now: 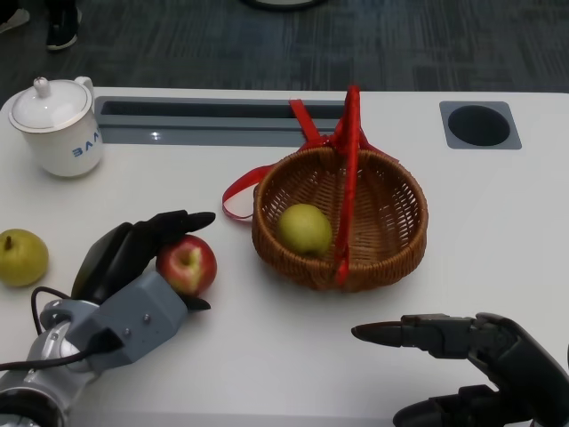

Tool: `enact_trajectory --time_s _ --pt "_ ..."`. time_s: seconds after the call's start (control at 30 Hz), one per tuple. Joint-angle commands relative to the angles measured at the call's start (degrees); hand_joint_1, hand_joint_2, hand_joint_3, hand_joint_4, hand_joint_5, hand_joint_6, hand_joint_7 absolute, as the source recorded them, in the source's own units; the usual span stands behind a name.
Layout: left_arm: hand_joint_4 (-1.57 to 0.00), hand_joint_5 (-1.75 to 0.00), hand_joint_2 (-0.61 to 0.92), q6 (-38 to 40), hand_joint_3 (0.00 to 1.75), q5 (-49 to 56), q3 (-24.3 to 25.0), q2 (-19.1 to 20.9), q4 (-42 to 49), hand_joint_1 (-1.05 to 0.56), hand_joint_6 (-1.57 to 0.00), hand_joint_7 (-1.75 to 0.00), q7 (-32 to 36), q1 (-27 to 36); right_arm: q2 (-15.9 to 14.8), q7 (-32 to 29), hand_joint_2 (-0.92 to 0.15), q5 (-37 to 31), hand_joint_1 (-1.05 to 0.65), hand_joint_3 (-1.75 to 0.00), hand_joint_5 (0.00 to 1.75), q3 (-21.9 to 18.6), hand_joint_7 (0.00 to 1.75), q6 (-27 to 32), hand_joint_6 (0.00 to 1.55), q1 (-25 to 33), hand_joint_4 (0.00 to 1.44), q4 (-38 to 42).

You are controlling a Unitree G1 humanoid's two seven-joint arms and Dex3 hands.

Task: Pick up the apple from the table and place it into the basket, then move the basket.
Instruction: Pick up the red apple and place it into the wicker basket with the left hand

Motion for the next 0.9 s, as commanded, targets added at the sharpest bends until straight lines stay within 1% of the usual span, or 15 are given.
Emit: enact_trajectory --time_s 0.03,0.23,0.47,0.67,0.77,0.9 --pt "-1.27 -0.05 0.81 -2.48 0.0 -1.48 1.36 1.38 -2.02 -0.04 -1.13 -0.02 0.57 2.05 -0.88 -0.28 -0.83 0.46 -0.4 0.0 0.0 -0.48 0.0 -0.04 0.68 -0.29 0.71 0.14" --pt "-1.27 -0.03 0.81 -7.03 0.0 -3.16 3.42 1.98 -7.42 -0.08 -1.13 -0.01 0.6 4.72 -0.91 -0.18 -0.83 0.59 -0.39 0.0 0.0 -0.44 0.0 0.12 0.68 -0.48 0.71 0.18" --pt "-1.28 -0.03 0.8 -12.58 0.0 -6.87 6.01 2.36 -16.78 -0.07 -1.14 -0.01 -2.76 7.5 -0.92 0.02 -0.84 0.73 -0.39 0.0 0.0 -0.36 0.0 0.04 0.68 -0.66 0.71 0.55" --pt "-1.28 -0.02 0.8 -11.02 0.0 -9.63 7.34 2.33 -28.62 -0.11 -1.14 -0.01 -6.78 10.11 -0.84 0.09 -0.84 0.67 -0.39 0.0 0.0 -0.16 0.0 0.26 0.68 -0.78 0.71 0.49" --pt "-1.28 -0.02 0.79 -8.86 0.0 -10.45 7.7 1.91 -34.57 -0.1 -1.15 -0.01 -8.5 10.86 -0.85 0.02 -0.84 0.46 -0.4 0.0 0.0 -0.09 0.0 0.29 0.68 -0.77 0.7 0.38" --pt "-1.3 -0.02 0.78 -5.73 0.0 -9.37 7.76 0.84 -39.69 -0.12 -1.16 -0.01 -9.14 10.49 -0.66 -0.18 -0.84 0.04 -0.4 0.0 0.0 -0.01 0.0 -0.34 0.67 -0.9 0.7 0.68"
